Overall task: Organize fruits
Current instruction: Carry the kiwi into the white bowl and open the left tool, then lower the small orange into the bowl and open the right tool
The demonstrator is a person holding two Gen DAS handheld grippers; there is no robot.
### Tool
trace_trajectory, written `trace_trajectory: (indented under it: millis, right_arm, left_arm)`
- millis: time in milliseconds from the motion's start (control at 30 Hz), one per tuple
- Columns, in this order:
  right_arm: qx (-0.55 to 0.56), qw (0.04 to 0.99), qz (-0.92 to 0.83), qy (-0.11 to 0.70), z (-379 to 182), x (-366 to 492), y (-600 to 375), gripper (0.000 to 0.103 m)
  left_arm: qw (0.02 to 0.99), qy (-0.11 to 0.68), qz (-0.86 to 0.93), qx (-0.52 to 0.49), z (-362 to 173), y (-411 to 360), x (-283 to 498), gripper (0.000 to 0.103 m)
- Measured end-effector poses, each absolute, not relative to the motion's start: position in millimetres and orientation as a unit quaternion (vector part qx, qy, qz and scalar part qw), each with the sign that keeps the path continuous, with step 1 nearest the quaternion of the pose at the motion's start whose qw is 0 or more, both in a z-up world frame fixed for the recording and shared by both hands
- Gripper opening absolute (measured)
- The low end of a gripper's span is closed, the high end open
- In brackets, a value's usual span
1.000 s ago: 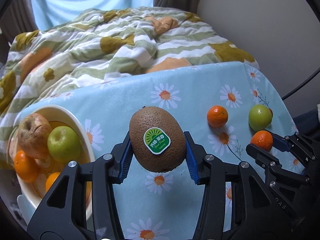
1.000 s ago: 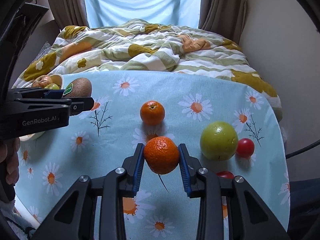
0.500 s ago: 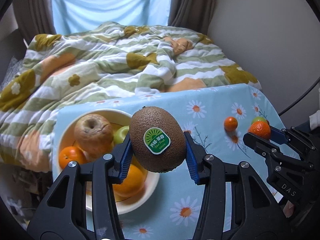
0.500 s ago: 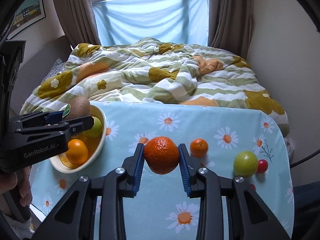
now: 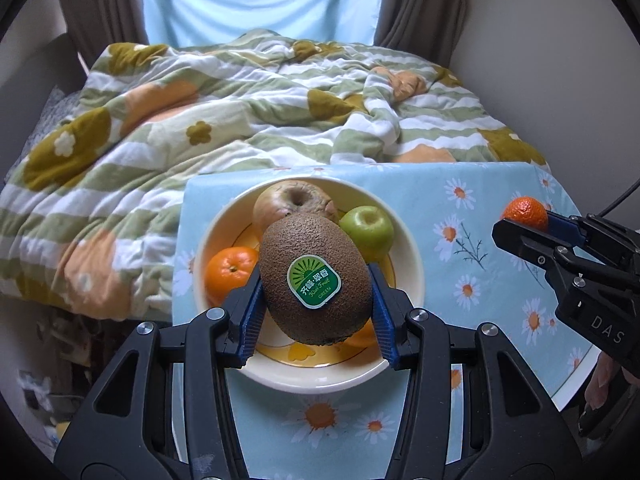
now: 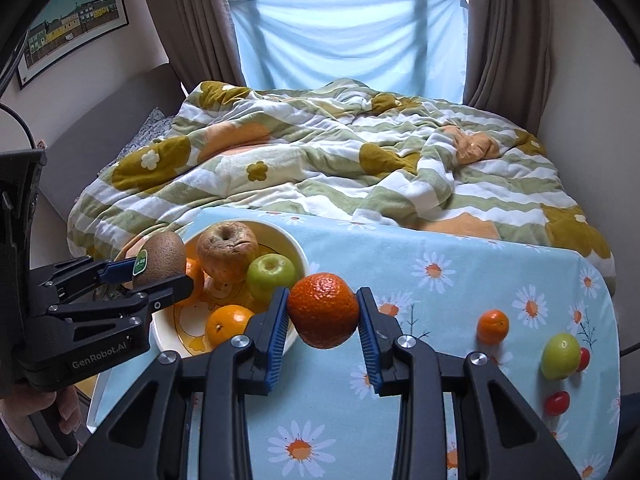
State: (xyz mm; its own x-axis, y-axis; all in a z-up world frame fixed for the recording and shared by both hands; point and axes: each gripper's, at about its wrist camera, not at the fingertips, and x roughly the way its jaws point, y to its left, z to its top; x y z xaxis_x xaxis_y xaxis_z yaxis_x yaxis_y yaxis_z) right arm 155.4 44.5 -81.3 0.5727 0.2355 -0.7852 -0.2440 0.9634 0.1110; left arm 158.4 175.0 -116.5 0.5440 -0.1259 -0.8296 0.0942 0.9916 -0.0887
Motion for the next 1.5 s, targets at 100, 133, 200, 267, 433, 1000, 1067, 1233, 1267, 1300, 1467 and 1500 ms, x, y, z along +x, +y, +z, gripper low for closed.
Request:
trace_trajectory:
  millis: [100,133,200,267,433,1000,1067,1233,1267,1300,1467,1500]
  right_arm:
    - [-0.008,0.883,0.141,0.447,-86.5,154.0,56.4,0.031]
    - [-0.009,0.883,0.142,0.448,-88.1,153.4,60.0,0.031]
    - [-0.009,0.881,0.144,0.451,-91.5,152.0,65.5,0.031]
    - [-0.010,0.879,0.145,0.454,-95.5,150.4,70.8,0.031]
    - [-0.012,0.876,0.141,0.460,-101.7,146.4,78.1,0.031]
    - [-0.017,0.876,0.133,0.464,-101.5,142.7,71.6,0.031]
    - [-0.017,0.876,0.137,0.463,-99.1,144.7,68.7,0.031]
    - [-0.015,0.869,0.161,0.467,-94.3,156.1,65.4,0.031]
    - [-0.016,0.866,0.168,0.471,-94.5,158.8,66.2,0.031]
    - [-0.019,0.862,0.174,0.475,-95.3,161.7,67.6,0.031]
    - [-0.018,0.841,0.207,0.500,-105.0,177.0,75.8,0.031]
    - [-0.019,0.836,0.213,0.505,-107.6,180.1,78.0,0.031]
  left_arm:
    - [0.876,0.477,-0.064,-0.015,-125.9,182.5,154.9,0.053]
    - [0.876,0.479,-0.066,-0.012,-129.4,184.0,153.3,0.053]
    - [0.874,0.481,-0.071,-0.004,-137.4,185.6,149.9,0.053]
    - [0.871,0.484,-0.078,0.003,-145.1,185.1,145.3,0.053]
    - [0.866,0.490,-0.094,0.022,-162.0,185.1,139.2,0.053]
    - [0.872,0.479,-0.103,0.027,-161.3,179.6,136.9,0.103]
    - [0.871,0.481,-0.095,0.026,-156.5,180.5,135.7,0.103]
    - [0.870,0.487,-0.077,0.010,-149.4,186.8,133.0,0.103]
    - [0.871,0.487,-0.072,0.005,-147.5,188.3,131.9,0.103]
    - [0.871,0.487,-0.069,0.000,-145.6,189.5,130.7,0.103]
    - [0.872,0.487,-0.050,-0.020,-137.2,192.3,124.6,0.103]
    - [0.872,0.486,-0.046,-0.020,-135.4,192.5,123.0,0.103]
